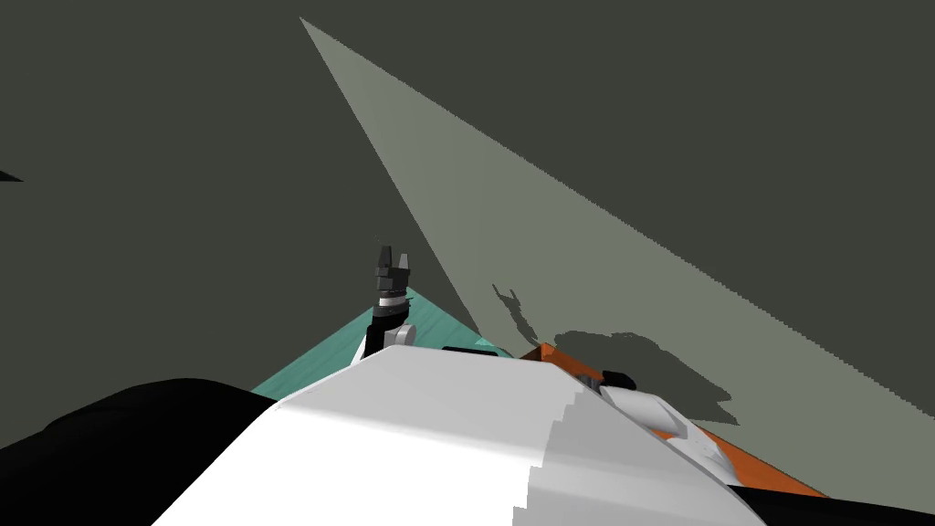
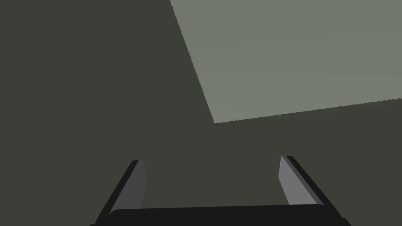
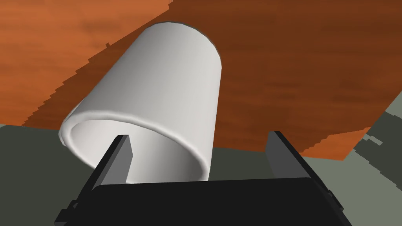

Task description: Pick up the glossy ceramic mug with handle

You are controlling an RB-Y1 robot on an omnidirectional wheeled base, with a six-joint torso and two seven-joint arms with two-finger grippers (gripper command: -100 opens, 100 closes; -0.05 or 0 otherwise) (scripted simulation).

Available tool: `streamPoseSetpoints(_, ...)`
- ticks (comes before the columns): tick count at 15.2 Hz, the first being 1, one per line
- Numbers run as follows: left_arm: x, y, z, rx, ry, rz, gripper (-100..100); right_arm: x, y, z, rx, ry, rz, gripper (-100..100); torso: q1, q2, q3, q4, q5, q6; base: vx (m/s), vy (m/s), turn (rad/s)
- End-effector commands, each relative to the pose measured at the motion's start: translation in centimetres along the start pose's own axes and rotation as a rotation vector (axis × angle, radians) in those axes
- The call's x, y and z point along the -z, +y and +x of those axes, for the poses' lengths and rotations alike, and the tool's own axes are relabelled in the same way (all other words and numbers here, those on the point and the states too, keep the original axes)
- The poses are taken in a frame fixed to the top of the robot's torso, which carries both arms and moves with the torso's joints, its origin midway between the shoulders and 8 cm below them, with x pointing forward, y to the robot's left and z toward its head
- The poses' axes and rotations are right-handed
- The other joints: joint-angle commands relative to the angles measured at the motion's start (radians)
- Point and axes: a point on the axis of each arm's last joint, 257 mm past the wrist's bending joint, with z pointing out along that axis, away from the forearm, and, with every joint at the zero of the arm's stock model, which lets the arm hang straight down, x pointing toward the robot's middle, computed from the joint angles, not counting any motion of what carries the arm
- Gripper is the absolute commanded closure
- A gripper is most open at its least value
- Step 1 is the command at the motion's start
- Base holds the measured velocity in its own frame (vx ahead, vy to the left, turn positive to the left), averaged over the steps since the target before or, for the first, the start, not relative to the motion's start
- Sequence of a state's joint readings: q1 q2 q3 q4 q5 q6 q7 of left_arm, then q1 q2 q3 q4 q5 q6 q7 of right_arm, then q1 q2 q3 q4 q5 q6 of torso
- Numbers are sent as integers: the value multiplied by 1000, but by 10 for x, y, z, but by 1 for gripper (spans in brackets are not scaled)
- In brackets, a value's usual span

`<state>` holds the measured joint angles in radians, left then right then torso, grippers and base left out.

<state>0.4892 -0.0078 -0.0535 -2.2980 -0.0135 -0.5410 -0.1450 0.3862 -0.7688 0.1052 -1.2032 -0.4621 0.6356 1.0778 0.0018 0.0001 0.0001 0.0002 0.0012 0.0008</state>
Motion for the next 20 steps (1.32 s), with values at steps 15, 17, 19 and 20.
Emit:
streamPoseSetpoints(15,0,0,0,0,0,0,0,-13,-69,28,-84,-72,110,-100,1,0,0,0,0,-1,-1,17,107)
streamPoseSetpoints(17,0,0,0,0,0,0,0,-13,-63,19,-110,-108,83,-100,0,0,0,0,0,0,-3,16,-23)
streamPoseSetpoints(19,0,0,0,0,0,0,0,-13,-62,18,-151,-113,76,-100,-1,0,0,0,0,0,-1,2,-10)
streamPoseSetpoints(20,0,0,0,0,0,0,0,-13,-62,18,-172,-114,75,-100,-2,0,0,0,0,0,0,0,0)
